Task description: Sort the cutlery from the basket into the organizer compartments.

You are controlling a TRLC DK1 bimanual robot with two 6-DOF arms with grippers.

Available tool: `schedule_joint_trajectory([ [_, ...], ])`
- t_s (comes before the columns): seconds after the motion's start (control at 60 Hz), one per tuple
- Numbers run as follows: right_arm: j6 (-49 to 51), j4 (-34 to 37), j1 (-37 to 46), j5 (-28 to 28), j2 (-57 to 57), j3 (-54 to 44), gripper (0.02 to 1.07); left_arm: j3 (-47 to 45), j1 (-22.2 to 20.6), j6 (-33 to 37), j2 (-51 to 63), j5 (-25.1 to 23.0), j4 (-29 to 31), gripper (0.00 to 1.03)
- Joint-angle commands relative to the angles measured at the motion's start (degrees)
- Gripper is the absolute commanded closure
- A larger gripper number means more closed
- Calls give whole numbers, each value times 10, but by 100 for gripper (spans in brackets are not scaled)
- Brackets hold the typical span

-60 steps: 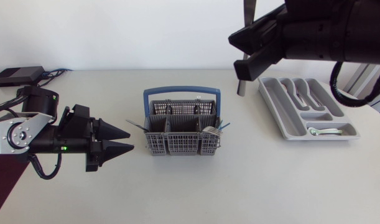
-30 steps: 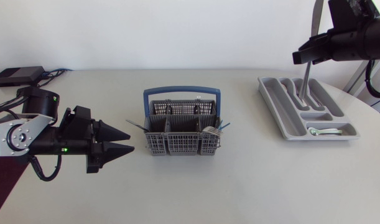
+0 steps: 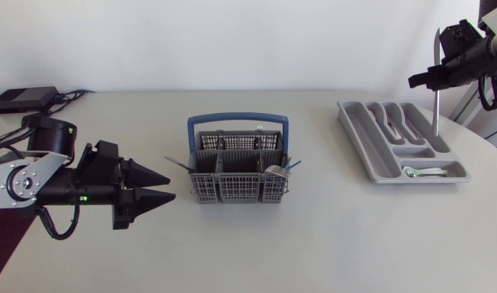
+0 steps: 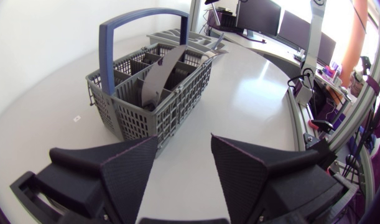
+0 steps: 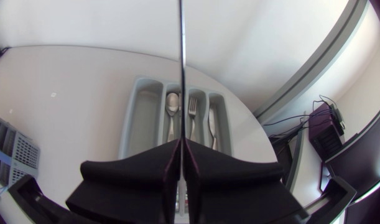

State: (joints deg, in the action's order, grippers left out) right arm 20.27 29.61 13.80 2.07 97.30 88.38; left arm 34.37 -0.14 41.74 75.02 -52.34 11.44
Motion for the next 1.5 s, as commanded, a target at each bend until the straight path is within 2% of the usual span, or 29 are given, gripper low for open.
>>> schedule_joint_trajectory([
  [0.0, 24, 0, 24, 20, 47, 43, 101, -14, -5, -10, -6, 2, -3, 43],
  [0.367, 46, 18, 89, 28, 201, 188, 101, -11, -15, -19, -23, 25, -3, 43],
  [0.667, 33, 0, 109, 18, 256, 186, 101, -11, -40, -42, -32, 55, -7, 43],
  [0.95, 25, -46, 120, 0, 308, 207, 101, -9, -61, -64, -39, 77, -13, 43],
  [1.483, 2, -26, 119, -7, 355, 299, 101, -6, -72, -73, -42, 97, -18, 43],
])
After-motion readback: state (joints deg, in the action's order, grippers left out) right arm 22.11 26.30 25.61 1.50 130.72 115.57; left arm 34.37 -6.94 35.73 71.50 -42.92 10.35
